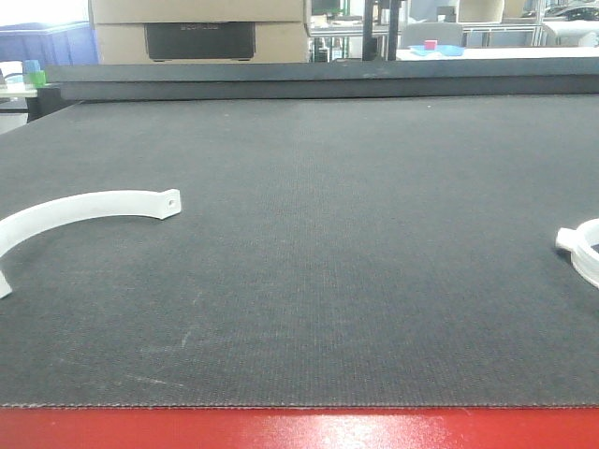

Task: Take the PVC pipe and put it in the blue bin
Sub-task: 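Lower both grippers toward the two white curved pipe pieces on the table, then close the right gripper on the white curved pipe piece nearest it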

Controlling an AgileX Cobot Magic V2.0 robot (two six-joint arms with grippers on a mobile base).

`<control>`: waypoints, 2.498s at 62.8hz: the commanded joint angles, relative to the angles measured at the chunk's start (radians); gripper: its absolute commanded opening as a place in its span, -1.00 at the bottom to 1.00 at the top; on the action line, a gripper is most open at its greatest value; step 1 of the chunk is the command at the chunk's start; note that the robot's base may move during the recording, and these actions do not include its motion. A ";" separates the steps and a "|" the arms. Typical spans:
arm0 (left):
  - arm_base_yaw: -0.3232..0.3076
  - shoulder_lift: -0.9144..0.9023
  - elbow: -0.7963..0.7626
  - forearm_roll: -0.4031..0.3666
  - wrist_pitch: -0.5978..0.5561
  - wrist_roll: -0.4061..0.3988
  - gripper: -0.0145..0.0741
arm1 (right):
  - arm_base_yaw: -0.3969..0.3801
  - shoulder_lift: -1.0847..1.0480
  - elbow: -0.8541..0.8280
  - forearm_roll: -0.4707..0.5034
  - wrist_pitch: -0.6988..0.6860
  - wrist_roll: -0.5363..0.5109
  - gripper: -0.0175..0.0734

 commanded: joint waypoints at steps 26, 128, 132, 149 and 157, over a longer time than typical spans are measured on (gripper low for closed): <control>0.003 0.643 -0.479 0.062 0.521 0.001 -0.92 | -0.004 0.588 -0.363 0.006 0.502 -0.003 -0.98; 0.003 1.113 -0.481 0.035 0.432 -0.002 -0.92 | 0.205 1.586 -0.572 -0.015 0.533 0.063 -0.33; 0.003 1.113 -0.481 0.035 0.432 -0.002 -0.92 | 0.205 1.598 -0.572 0.004 0.537 0.063 -0.36; 0.003 1.113 -0.481 0.035 0.412 -0.002 -0.92 | 0.205 1.642 -0.572 0.015 0.521 0.073 -0.36; 0.003 1.113 -0.481 0.035 0.408 -0.002 -0.92 | 0.205 1.650 -0.572 0.015 0.518 0.080 -0.36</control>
